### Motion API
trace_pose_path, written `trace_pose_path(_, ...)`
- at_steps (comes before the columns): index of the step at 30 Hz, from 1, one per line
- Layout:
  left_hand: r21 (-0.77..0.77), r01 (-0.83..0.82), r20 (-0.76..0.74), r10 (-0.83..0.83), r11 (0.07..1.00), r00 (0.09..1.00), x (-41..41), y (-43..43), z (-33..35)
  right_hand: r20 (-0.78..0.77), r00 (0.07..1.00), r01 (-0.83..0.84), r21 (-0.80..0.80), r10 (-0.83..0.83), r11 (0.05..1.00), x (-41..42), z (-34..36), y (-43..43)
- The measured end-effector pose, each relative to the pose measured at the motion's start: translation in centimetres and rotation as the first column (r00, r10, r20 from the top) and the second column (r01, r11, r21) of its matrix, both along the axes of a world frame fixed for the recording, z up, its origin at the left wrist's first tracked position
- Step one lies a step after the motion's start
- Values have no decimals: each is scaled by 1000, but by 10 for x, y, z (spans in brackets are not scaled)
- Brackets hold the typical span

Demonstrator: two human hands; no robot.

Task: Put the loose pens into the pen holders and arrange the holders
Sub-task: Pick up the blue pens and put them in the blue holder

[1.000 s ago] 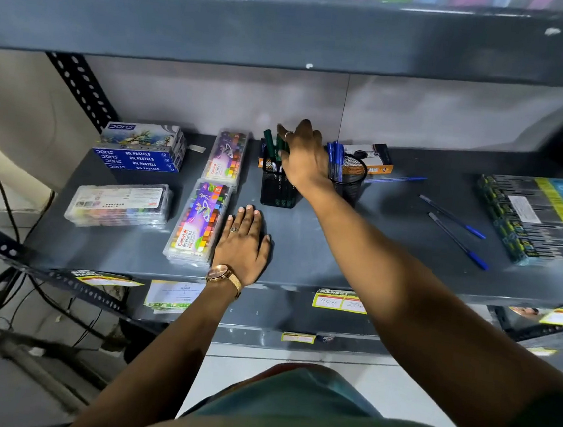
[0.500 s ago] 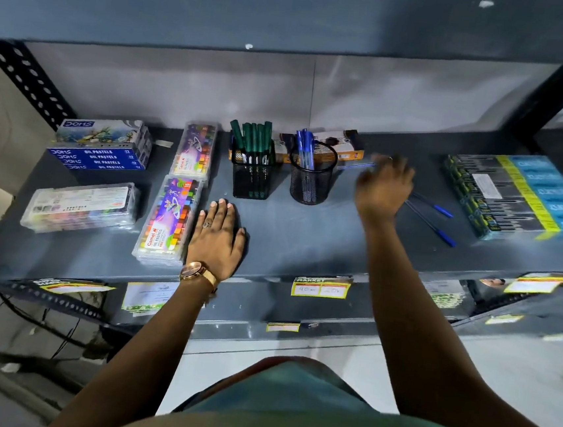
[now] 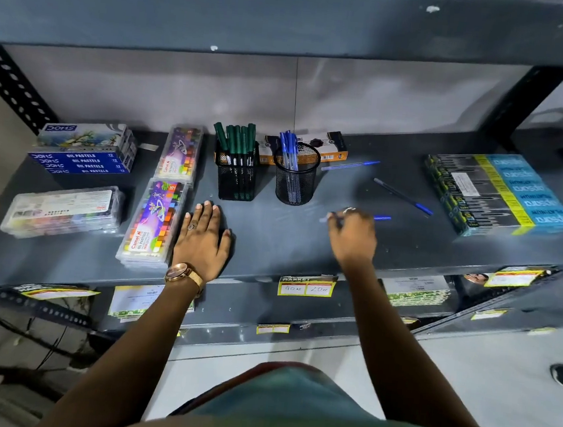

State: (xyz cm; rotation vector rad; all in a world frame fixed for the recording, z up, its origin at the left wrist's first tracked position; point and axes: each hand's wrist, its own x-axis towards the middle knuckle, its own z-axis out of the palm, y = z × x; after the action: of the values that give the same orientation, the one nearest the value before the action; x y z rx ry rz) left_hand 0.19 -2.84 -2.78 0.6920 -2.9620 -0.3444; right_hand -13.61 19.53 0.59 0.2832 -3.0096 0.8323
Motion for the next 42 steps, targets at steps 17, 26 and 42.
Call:
trace_pose_path(17, 28, 3, 10, -3, 1000, 1000, 2, 1, 3, 349, 933, 102, -22, -88, 995, -18, 22, -18)
trace_pose_path(26, 39, 0, -1, 0, 999, 1000, 1, 0, 2, 283, 959, 10, -70, 10, 998, -33, 42, -14)
trace_pose_path(42, 21, -6, 4, 6, 1000, 1000, 0, -1, -1, -291, 891, -407, -174, 348, 897, -80, 87, -90)
